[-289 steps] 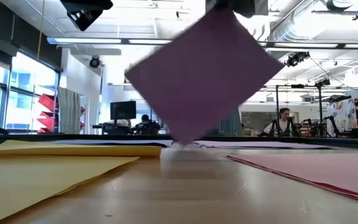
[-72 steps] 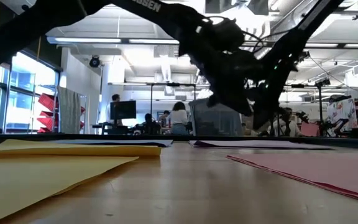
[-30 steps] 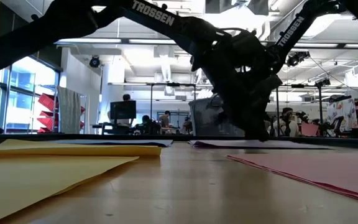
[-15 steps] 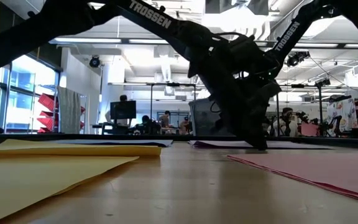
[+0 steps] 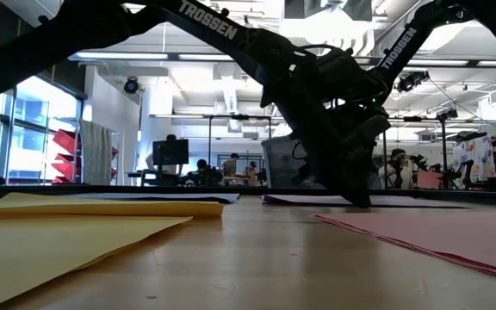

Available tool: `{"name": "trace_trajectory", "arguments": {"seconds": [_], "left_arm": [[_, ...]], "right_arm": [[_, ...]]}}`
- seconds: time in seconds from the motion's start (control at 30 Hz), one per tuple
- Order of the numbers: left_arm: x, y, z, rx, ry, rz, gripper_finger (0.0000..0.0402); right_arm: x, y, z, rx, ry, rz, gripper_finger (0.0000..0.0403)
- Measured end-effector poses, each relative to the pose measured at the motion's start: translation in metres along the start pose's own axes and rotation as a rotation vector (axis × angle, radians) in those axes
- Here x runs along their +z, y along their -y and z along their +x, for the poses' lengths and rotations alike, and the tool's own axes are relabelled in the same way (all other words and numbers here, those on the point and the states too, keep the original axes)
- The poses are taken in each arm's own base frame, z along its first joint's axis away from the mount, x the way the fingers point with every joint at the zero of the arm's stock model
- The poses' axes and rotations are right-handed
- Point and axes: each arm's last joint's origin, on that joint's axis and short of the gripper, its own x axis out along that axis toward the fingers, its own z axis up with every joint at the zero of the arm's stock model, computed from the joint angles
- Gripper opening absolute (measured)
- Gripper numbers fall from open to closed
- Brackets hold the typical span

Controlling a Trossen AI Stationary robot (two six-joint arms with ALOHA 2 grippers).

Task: Organize paper
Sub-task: Adjust the violet paper and blue paper

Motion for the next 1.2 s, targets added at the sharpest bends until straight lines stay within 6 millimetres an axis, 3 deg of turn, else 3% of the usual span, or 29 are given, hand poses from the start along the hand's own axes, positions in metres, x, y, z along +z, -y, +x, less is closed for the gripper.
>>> {"name": "trace_trajectory", "arguments": {"seconds": [0.3,0.5,0.7,0.87,1.0,1.1,1.2], "left_arm": [[0.002,-0.001,0.000,0.008,0.020,-0.003,0.0000],[0.008,0.003,-0.004,-0.010,0.029,-0.014,0.0000],[0.021,0.009,-0.027,0.003,-0.035,-0.039,0.0000],[0.032,0.008,-0.075,0.150,-0.108,-0.051,0.0000],[0.027,-0.005,-0.111,0.334,-0.185,-0.056,0.0000],[0.022,-0.031,-0.123,0.431,-0.290,-0.097,0.0000],[0.020,-0.063,-0.121,0.462,-0.374,-0.154,0.0000]], "right_arm": [[-0.003,-0.004,-0.009,0.039,-0.052,-0.041,0.0000],[0.003,0.005,-0.023,-0.018,0.022,-0.001,0.0000],[-0.005,0.004,-0.046,-0.011,0.052,0.024,0.0000],[-0.036,-0.012,-0.060,0.072,0.086,0.080,0.0000],[-0.072,-0.031,-0.068,0.077,0.089,0.124,0.0000],[-0.096,-0.046,-0.074,0.028,0.082,0.198,0.0000],[-0.119,-0.056,-0.074,-0.033,0.038,0.335,0.0000]]}}
